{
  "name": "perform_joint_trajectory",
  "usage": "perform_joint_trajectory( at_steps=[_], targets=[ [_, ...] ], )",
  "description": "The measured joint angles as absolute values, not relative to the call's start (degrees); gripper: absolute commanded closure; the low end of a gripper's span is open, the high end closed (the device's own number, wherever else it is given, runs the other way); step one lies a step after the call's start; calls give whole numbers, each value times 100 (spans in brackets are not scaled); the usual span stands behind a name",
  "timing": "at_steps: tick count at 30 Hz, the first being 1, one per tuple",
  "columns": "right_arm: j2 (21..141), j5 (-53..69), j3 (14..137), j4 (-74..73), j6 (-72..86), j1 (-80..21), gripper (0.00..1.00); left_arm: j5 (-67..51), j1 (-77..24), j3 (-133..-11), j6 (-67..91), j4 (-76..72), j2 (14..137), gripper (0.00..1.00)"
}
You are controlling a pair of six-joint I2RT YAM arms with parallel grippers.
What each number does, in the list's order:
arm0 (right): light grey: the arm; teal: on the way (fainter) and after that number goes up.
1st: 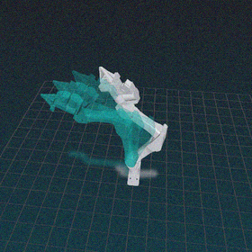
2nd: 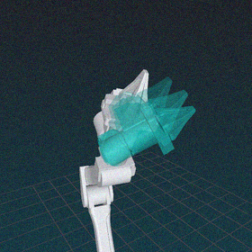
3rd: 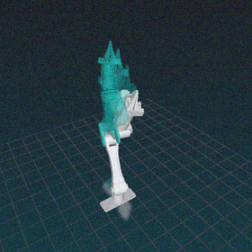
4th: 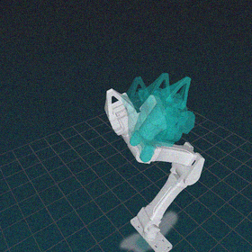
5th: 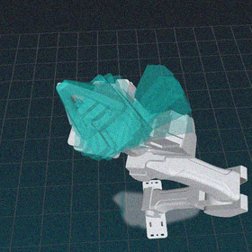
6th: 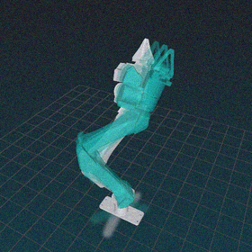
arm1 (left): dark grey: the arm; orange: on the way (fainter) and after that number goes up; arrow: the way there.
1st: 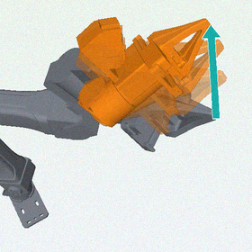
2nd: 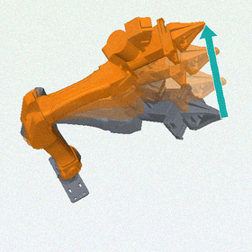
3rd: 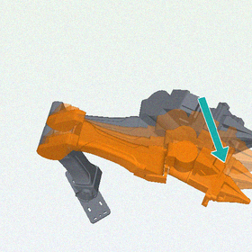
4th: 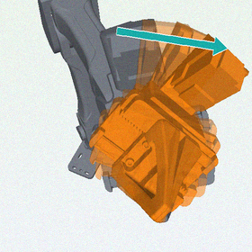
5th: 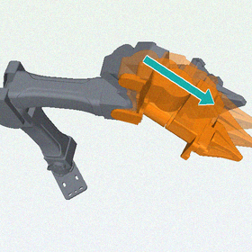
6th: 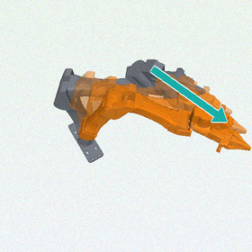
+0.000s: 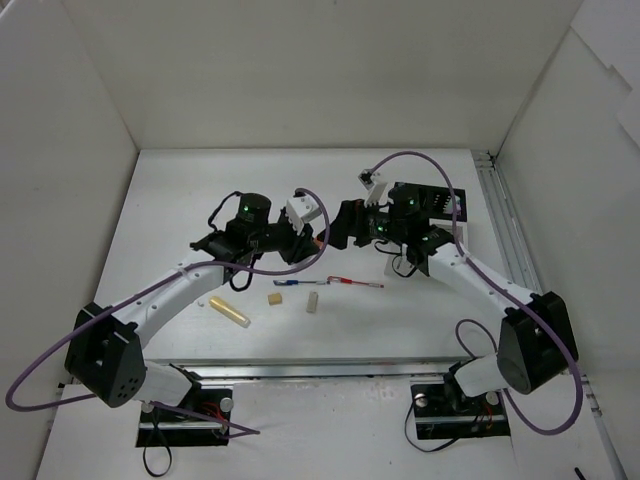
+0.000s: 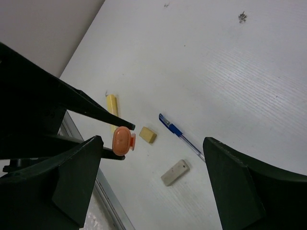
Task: Sort the stationery into containers
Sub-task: Pick up the stationery from the center of the board, then place the stationery in the storage box.
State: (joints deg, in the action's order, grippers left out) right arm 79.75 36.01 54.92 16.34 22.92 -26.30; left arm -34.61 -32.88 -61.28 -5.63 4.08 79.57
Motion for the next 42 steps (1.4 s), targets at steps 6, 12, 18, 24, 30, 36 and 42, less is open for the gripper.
perform_joint_trajectory(
  at_steps=[6, 12, 18, 24, 30, 36, 42],
  targets=[
    [8438, 3588, 5636, 1815, 2534, -2834, 45, -3376, -3393, -6128, -602, 419, 7972, 100],
    [8490, 3625, 5658, 2027, 2742, -2956, 70, -3098, -3437, -6130, -589, 423, 7994, 100],
    [8493, 3581, 5660, 2095, 2869, -3022, 100, -2923, -3446, -6169, -528, 373, 8025, 100],
    [8493, 3424, 5688, 2119, 2851, -3050, 100, -2858, -3446, -6171, -458, 307, 8036, 65],
    [8388, 2794, 5878, 1776, 2620, -3081, 100, -2840, -3446, -6171, -416, 263, 8023, 23],
    [7848, 1962, 6169, 1155, 2292, -2823, 100, -2683, -3446, -5970, -353, 281, 7566, 0],
    [7076, 436, 6436, 370, 1684, -2023, 100, -1350, -3448, -5535, 519, 731, 6530, 0]
  ],
)
